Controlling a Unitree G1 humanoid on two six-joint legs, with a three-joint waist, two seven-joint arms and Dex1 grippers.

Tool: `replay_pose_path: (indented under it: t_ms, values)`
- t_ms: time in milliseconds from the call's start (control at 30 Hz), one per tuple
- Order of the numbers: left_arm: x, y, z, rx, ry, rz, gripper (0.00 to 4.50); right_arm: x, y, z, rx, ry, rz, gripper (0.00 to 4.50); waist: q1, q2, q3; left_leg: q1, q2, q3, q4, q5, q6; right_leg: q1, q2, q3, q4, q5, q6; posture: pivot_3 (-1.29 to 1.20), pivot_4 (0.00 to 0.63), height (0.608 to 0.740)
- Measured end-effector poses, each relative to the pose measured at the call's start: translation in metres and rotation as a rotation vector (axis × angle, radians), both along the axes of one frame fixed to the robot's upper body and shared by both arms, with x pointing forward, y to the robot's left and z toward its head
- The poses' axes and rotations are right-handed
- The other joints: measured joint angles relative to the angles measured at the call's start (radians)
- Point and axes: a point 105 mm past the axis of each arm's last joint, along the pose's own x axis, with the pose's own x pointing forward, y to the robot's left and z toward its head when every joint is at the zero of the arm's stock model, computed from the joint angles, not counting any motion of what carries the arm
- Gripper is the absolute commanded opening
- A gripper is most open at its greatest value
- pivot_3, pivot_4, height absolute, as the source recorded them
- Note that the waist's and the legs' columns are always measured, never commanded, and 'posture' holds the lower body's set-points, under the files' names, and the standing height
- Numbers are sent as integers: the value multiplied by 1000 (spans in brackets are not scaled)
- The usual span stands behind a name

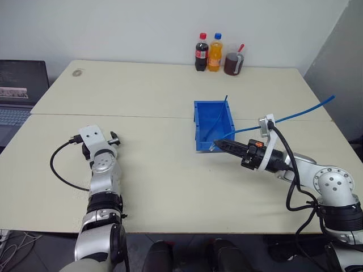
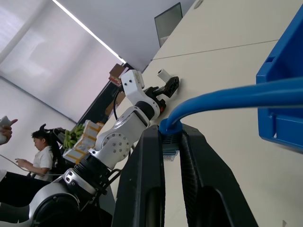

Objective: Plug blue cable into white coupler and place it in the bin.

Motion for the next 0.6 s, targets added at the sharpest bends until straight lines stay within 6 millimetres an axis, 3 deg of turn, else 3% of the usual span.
replay_pose_path:
  t_ms: [233,500,600]
  values:
    - [6,16,4,-1,9,46,4464,-1,-5,2,-11,-10,-20,170,-1,0,0,0,0,0,0,0,0,0,0,-1,0,0,0,0,150,740]
    - [15,32,24,15,-9,47,4464,-2,-10,5,-16,-24,-44,170,-1,0,0,0,0,0,0,0,0,0,0,-1,-1,0,0,0,150,740]
    - [14,34,21,12,1,59,4464,-2,-10,5,-17,-24,-48,170,-1,0,0,0,0,0,0,0,0,0,0,-1,0,0,0,0,150,740]
